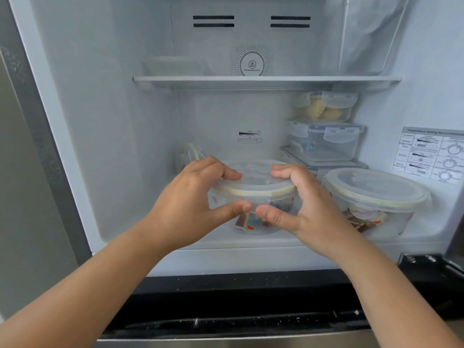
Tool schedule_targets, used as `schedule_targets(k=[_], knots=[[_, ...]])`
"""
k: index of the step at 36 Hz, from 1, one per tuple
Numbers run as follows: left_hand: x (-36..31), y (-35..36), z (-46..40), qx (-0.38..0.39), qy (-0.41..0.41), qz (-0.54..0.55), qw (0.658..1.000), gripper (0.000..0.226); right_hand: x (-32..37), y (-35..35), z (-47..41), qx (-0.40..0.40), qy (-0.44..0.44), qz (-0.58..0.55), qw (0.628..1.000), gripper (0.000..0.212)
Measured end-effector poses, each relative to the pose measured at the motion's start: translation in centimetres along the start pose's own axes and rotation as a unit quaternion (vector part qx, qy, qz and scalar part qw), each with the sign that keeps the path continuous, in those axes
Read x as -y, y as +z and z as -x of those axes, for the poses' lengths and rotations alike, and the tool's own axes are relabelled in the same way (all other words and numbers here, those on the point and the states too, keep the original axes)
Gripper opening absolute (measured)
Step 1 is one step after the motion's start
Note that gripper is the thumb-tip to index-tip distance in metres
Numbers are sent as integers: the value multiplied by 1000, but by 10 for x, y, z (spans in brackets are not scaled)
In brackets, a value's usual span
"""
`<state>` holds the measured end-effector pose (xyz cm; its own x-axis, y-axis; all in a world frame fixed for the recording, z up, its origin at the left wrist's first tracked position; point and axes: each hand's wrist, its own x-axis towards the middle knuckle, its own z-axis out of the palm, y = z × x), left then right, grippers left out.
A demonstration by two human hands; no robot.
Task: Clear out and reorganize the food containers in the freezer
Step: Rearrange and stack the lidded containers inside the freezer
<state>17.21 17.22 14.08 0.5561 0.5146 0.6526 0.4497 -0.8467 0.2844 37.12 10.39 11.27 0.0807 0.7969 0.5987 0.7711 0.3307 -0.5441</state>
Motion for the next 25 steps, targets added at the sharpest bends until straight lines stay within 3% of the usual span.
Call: schedule_targets(k=[11,21,25], knots=[[2,0,1,-4,2,19,1000,61,7,-3,5,11,16,0,1000,72],[4,-6,-10,30,22,-43,998,56,19,-15,10,35,2,119,992,82],[5,-4,-20,40,11,-48,998,56,19,-22,13,31,-20,156,987,71]])
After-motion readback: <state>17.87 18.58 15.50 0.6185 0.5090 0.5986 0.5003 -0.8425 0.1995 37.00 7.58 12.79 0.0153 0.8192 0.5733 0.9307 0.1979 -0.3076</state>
